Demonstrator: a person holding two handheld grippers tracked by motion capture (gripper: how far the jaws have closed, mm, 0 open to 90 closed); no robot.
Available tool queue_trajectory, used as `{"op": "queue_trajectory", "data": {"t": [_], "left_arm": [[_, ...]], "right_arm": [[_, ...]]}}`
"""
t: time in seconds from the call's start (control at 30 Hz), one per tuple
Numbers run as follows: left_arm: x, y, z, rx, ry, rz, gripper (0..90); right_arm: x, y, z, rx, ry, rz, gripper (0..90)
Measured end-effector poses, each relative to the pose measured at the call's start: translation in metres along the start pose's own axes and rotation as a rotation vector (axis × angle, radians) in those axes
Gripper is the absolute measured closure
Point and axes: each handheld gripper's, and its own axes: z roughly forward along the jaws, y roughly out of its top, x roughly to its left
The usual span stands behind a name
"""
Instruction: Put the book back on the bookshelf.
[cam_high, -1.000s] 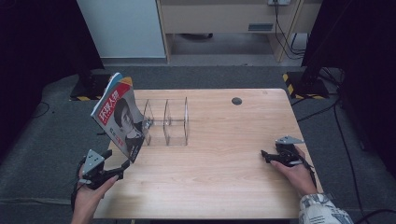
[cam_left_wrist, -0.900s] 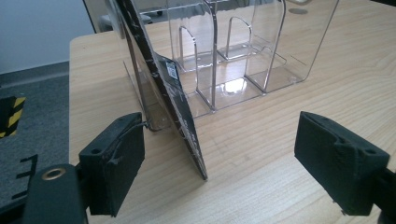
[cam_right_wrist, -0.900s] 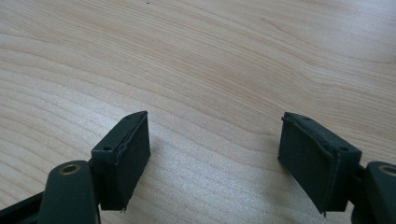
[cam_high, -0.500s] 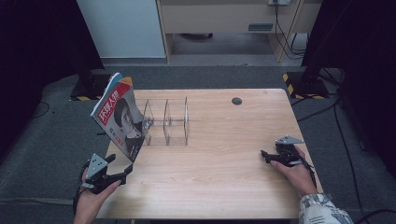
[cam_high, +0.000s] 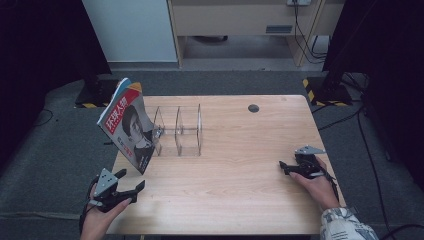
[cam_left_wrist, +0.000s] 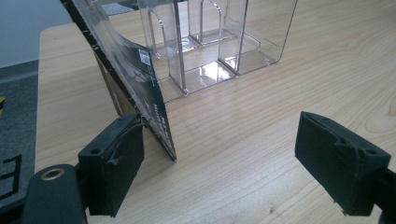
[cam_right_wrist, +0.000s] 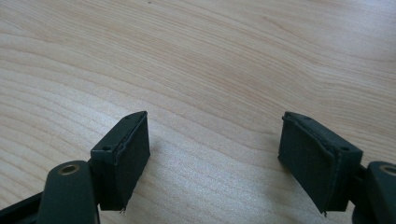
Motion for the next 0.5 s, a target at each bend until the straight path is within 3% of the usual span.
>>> {"op": "queue_trajectory", "data": {"t": [0.23,0.5], "left_arm": [[-0.0037,0.0004,-0.0018,0.004,-0.017,0.014,15.2],[-0.0039,0.0081,0.0078,0.039,-0.044,0.043,11.9]], "right_arm": [[-0.0001,0.0,0.0,0.0,0.001,0.0,24.6],[0.0003,0.0,0.0002,-0.001,-0.002,0.002,24.4]]}}
